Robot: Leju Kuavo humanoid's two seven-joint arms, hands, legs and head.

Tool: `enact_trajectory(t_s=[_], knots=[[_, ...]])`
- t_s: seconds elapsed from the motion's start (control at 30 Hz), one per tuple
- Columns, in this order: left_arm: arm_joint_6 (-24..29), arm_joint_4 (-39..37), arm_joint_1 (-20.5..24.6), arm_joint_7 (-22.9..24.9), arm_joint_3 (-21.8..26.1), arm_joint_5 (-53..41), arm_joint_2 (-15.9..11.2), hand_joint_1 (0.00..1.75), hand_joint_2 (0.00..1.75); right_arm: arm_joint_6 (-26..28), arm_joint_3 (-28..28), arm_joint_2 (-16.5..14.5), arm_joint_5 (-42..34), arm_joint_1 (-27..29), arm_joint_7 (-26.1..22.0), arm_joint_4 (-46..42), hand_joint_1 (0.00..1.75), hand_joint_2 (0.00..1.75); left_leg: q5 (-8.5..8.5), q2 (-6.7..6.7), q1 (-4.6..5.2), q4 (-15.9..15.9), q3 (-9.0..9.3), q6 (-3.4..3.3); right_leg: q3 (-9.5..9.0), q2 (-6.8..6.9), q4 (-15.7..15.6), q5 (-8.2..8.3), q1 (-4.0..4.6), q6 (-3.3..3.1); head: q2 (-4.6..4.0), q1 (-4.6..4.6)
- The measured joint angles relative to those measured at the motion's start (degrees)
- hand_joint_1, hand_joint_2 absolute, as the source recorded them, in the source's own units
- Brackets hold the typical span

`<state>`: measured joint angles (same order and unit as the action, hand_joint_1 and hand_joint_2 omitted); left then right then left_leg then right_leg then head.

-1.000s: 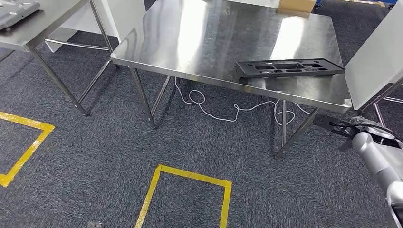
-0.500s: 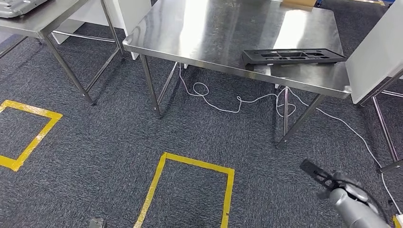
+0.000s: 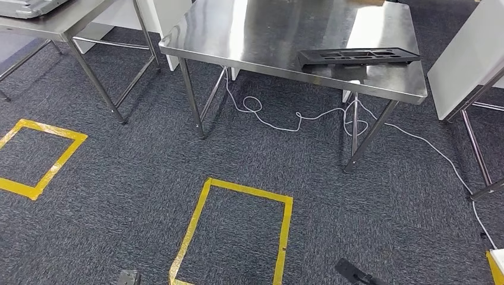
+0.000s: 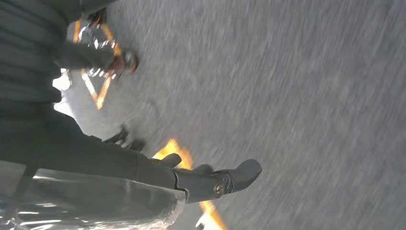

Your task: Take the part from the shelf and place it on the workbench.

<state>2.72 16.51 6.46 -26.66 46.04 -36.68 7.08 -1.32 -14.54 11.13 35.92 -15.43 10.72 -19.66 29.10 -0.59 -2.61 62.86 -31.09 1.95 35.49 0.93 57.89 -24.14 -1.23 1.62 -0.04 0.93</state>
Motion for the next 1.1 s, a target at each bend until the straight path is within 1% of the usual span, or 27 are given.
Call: enact_trajectory(t_s=[0.03, 0.07, 0.13, 0.17, 0.23, 0.3, 0.33, 0.37, 0.4, 0.43, 0.47, 0.5, 0.53, 0.57, 0.6, 0.63, 0.67, 0.7, 0.73, 0.77, 0.8, 0.83, 0.87, 0.9, 0.97, 1.03, 1.1], knots=[[0.0, 0.0, 0.2, 0.1, -0.3, -0.1, 0.1, 0.00, 0.00, 0.0, 0.4, -0.7, 0.0, 0.8, -0.7, 0.2, 0.00, 0.00, 1.36, -0.15, 0.21, -2.3, 1.38, -0.39, 0.47, -0.05, 0.4, 0.31, 0.25, 0.45, 0.00, 0.05], [0.1, 0.0, 0.4, 0.2, -0.6, -0.1, 0.1, 0.00, 0.00, 0.0, 0.8, -1.4, -0.1, 1.6, -1.1, 0.6, 0.00, 0.00, 1.93, -0.16, 0.54, -3.4, 1.70, -0.99, 0.77, -0.17, 0.5, 0.73, 0.42, 0.98, 0.00, 0.04], [0.2, 0.1, 0.4, 0.4, -0.9, -0.4, 0.2, 0.00, 0.00, -0.2, 1.6, -2.5, -0.5, 3.2, -1.5, 1.5, 0.00, 0.00, 1.42, 0.52, 0.87, -3.8, 1.26, -2.46, 1.64, -0.53, 1.0, 0.93, 0.27, 1.72, 0.00, 0.09], [0.3, 0.1, 0.4, 0.6, -1.2, -0.5, 0.2, 0.00, 0.00, -0.4, 2.0, -2.9, -0.7, 4.1, -1.6, 2.0, 0.00, 0.00, 0.95, 0.97, 0.95, -3.9, 0.88, -3.18, 2.58, -0.65, 2.4, 0.05, 0.07, 1.73, 0.00, -0.01], [0.4, 0.1, 0.5, 0.9, -1.6, -0.6, 0.2, 0.00, 0.00, -0.7, 2.8, -3.5, -1.0, 5.6, -2.1, 2.6, 0.00, 0.00, 0.06, 1.84, 1.05, -4.0, -0.19, -4.21, 5.61, -0.73, 8.8, -3.67, -0.25, 1.40, 0.00, -0.30], [0.5, 0.1, 0.5, 1.1, -2.0, -0.6, 0.3, 0.00, 0.00, -1.2, 3.5, -3.9, -1.2, 6.6, -2.6, 3.2, 0.00, 0.00, -0.71, 2.76, 1.22, -4.0, -1.31, -4.48, 8.14, -0.77, 16.2, -7.12, -0.22, 1.61, 0.00, -0.54], [0.5, 0.1, 0.5, 1.2, -2.2, -0.7, 0.3, 0.00, 0.00, -1.4, 3.8, -4.1, -1.3, 7.1, -2.8, 3.5, 0.00, 0.00, -1.05, 3.29, 1.31, -3.9, -1.76, -4.45, 7.89, -0.77, 17.4, -7.77, -0.20, 1.94, 0.00, -0.57], [0.5, 0.1, 0.5, 1.3, -2.4, -0.7, 0.3, 0.00, 0.00, -1.5, 4.1, -4.3, -1.4, 7.4, -2.9, 3.7, 0.00, 0.00, -1.34, 3.85, 1.38, -3.9, -2.09, -4.36, 6.17, -0.69, 16.0, -7.64, -0.17, 2.34, 0.00, -0.60], [0.5, 0.1, 0.6, 1.3, -2.6, -0.7, 0.4, 0.00, 0.00, -1.5, 4.3, -4.4, -1.4, 7.7, -3.0, 3.9, 0.00, 0.00, -1.57, 4.46, 1.42, -3.9, -2.29, -4.23, 3.22, -0.32, 12.3, -6.90, -0.18, 2.70, 0.00, -0.62], [0.5, 0.1, 0.6, 1.3, -2.7, -0.7, 0.4, 0.00, 0.00, -1.5, 4.5, -4.6, -1.4, 7.8, -3.0, 4.0, 0.00, 0.00, -1.75, 5.07, 1.47, -3.9, -2.33, -4.04, -0.26, 0.74, 7.5, -6.19, -0.13, 2.79, 0.00, -0.66], [0.5, 0.1, 0.6, 1.3, -2.8, -0.7, 0.5, 0.00, 0.00, -1.5, 4.7, -4.7, -1.4, 7.8, -3.0, 4.0, 0.00, 0.00, -1.88, 5.68, 1.59, -3.9, -2.32, -3.78, -2.99, 1.86, 3.5, -5.58, 0.19, 2.60, 0.00, -0.66], [0.5, 0.2, 0.7, 1.4, -2.9, -0.7, 0.5, 0.00, 0.00, -1.5, 4.8, -4.8, -1.5, 7.7, -3.0, 4.0, 0.00, 0.00, -1.96, 6.26, 1.70, -3.9, -2.24, -3.48, -4.59, 2.65, 0.8, -5.20, 0.53, 2.09, 0.00, -0.64], [0.5, 0.2, 0.8, 1.4, -3.0, -0.7, 0.5, 0.00, 0.00, -1.5, 5.0, -4.8, -1.5, 7.7, -3.1, 4.1, 0.00, 0.00, -2.02, 6.83, 1.82, -3.9, -2.12, -3.18, -5.11, 3.02, -0.4, -5.04, 0.90, 1.44, 0.00, -0.61], [0.5, 0.2, 0.9, 1.4, -3.0, -0.7, 0.5, 0.00, 0.00, -1.5, 5.1, -4.8, -1.5, 7.7, -3.1, 4.2, 0.00, 0.00, -2.10, 7.40, 1.87, -4.0, -2.01, -2.84, -4.84, 2.55, -0.4, -4.79, 1.25, 0.83, 0.00, -0.57], [0.5, 0.2, 1.1, 1.4, -3.1, -0.7, 0.6, 0.00, 0.00, -1.6, 5.3, -4.9, -1.5, 7.9, -3.1, 4.3, 0.00, 0.00, -2.16, 7.73, 1.81, -4.1, -1.91, -2.52, -4.69, 1.86, -0.6, -4.43, 1.13, 0.24, 0.00, -0.58], [0.5, 0.2, 1.1, 1.4, -3.2, -0.7, 0.6, 0.00, 0.00, -1.6, 5.4, -4.9, -1.5, 8.1, -3.1, 4.4, 0.00, 0.00, -1.90, 7.20, 1.68, -3.8, -2.01, -2.16, -4.74, 1.30, -0.7, -4.06, 0.78, -0.21, 0.00, -0.53], [0.5, 0.2, 1.2, 1.4, -3.3, -0.7, 0.6, 0.00, 0.00, -1.8, 5.4, -5.0, -1.5, 8.2, -3.1, 4.6, 0.00, 0.00, -0.98, 5.91, 1.55, -2.8, -2.40, -1.85, -4.74, 0.76, -0.8, -3.65, 0.39, -0.78, 0.00, -0.47], [0.5, 0.2, 1.1, 1.4, -3.3, -0.7, 0.6, 0.00, 0.00, -2.2, 5.5, -5.1, -1.5, 8.3, -3.1, 4.6, 0.00, 0.00, 0.86, 4.11, 1.45, -0.5, -3.36, -1.64, -4.69, 0.21, -0.9, -3.24, 0.00, -1.31, 0.00, -0.38], [0.4, 0.2, 1.0, 1.4, -3.4, -0.7, 0.5, 0.00, 0.00, -2.6, 5.5, -5.3, -1.6, 8.3, -3.3, 4.7, 0.00, 0.00, 3.25, 2.26, 1.39, 3.0, -4.77, -1.48, -4.50, -0.36, -0.9, -2.94, -0.15, -1.74, 0.00, -0.25], [0.4, 0.2, 0.9, 1.5, -3.4, -0.8, 0.5, 0.00, 0.00, -3.1, 5.5, -5.5, -1.6, 8.4, -3.5, 4.8, 0.00, 0.00, 5.60, 1.12, 1.39, 7.1, -6.39, -1.43, -4.17, -1.01, -0.9, -2.69, -0.04, -2.08, 0.00, -0.20], [0.4, 0.2, 0.7, 1.5, -3.5, -0.8, 0.5, 0.00, 0.00, -3.3, 5.6, -5.7, -1.6, 8.6, -3.9, 4.9, 0.00, 0.00, 7.22, 0.60, 1.40, 10.6, -7.75, -1.36, -3.92, -1.71, -0.9, -2.53, 0.09, -2.23, 0.00, -0.17], [0.3, 0.2, 0.5, 1.5, -3.6, -0.9, 0.5, 0.00, 0.00, -3.3, 5.7, -5.9, -1.7, 9.0, -4.4, 5.0, 0.00, 0.00, 7.64, 0.45, 1.39, 12.4, -8.29, -1.33, -3.75, -2.42, -0.8, -2.39, 0.18, -2.29, 0.00, -0.16], [0.3, 0.2, 0.3, 1.4, -3.7, -0.9, 0.5, 0.00, 0.00, -3.1, 5.9, -6.1, -1.7, 9.5, -4.8, 5.2, 0.00, 0.00, 6.88, 0.39, 1.36, 12.0, -7.76, -1.35, -3.68, -3.17, -0.8, -2.30, 0.23, -2.25, 0.00, -0.15], [0.3, 0.2, 0.0, 1.4, -3.7, -0.9, 0.4, 0.00, 0.00, -2.9, 6.1, -6.4, -1.8, 10.1, -5.2, 5.4, 0.00, 0.00, 5.17, 0.16, 1.30, 9.2, -6.12, -1.43, -3.65, -3.95, -0.6, -2.24, 0.25, -2.21, 0.00, -0.14], [0.4, 0.1, -0.5, 1.1, -3.8, -1.0, 0.2, 0.00, 0.00, -2.4, 6.4, -7.0, -1.6, 10.9, -5.8, 5.7, 0.00, 0.00, 1.71, -2.22, 1.03, 1.4, -1.92, -1.76, -3.30, -5.46, 0.0, -2.26, 0.45, -2.03, 0.00, -0.12], [0.7, -0.2, -0.9, 0.6, -3.8, -0.9, -0.1, 0.00, 0.00, -2.0, 6.4, -7.5, -1.4, 11.2, -6.1, 5.8, 0.00, 0.00, 0.68, -4.14, 0.99, -2.9, 0.00, -2.17, -2.40, -6.85, 0.6, -2.18, 0.65, -1.47, 0.00, -0.17], [0.9, -0.4, -1.1, 0.2, -3.8, -0.7, -0.2, 0.00, 0.00, -1.8, 6.5, -7.8, -1.0, 11.4, -6.3, 6.1, 0.00, 0.00, 0.61, -3.22, 1.27, -3.5, 0.02, -2.92, -1.46, -8.21, 0.5, -1.70, 0.69, -0.47, 0.00, -0.22]])
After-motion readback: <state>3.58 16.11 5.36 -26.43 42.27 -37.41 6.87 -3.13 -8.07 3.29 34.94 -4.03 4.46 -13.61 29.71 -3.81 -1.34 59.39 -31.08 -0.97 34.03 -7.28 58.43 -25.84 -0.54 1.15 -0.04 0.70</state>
